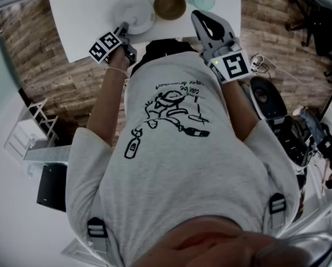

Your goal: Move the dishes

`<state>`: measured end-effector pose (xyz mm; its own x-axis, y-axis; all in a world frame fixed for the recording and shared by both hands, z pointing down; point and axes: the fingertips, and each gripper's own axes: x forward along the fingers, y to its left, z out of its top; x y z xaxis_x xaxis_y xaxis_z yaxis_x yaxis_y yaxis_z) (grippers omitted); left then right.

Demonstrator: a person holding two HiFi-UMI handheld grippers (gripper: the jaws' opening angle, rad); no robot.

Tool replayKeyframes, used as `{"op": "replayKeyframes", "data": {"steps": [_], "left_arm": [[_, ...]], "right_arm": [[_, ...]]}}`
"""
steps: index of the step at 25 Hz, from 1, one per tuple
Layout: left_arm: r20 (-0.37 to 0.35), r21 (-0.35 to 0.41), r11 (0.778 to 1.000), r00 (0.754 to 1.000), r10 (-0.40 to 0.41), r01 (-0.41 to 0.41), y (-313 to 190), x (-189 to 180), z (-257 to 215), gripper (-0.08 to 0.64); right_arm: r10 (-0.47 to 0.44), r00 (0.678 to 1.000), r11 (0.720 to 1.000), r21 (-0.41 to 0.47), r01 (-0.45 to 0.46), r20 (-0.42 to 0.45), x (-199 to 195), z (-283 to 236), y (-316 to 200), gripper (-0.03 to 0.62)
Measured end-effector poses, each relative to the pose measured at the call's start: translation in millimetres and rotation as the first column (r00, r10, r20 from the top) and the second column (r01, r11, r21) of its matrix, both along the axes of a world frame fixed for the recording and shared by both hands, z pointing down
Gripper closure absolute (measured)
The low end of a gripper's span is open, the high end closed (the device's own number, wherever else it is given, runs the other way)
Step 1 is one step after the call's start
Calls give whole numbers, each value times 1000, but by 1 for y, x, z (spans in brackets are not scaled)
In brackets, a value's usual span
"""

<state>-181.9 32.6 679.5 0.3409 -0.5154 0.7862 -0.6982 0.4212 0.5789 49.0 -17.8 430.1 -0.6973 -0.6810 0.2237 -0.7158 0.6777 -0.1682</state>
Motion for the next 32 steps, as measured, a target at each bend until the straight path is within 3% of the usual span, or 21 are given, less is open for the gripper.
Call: {"op": "replayKeyframes", "data": {"steps": [17,28,32], "left_arm": [[121,-5,997,990,74,-74,-2,-3,-4,391],[139,14,999,989,46,-48,-2,-11,-6,350],[176,46,998,984,35,-44,-3,-21,-19,350]], "right_arm": [[-1,1000,1000,-29,0,-31,5,5,-3,557],[15,1000,1000,-10,-15,-18,9,5,-3,557],[14,1000,1000,-5,-15,-26,8,-1,-3,557]]}}
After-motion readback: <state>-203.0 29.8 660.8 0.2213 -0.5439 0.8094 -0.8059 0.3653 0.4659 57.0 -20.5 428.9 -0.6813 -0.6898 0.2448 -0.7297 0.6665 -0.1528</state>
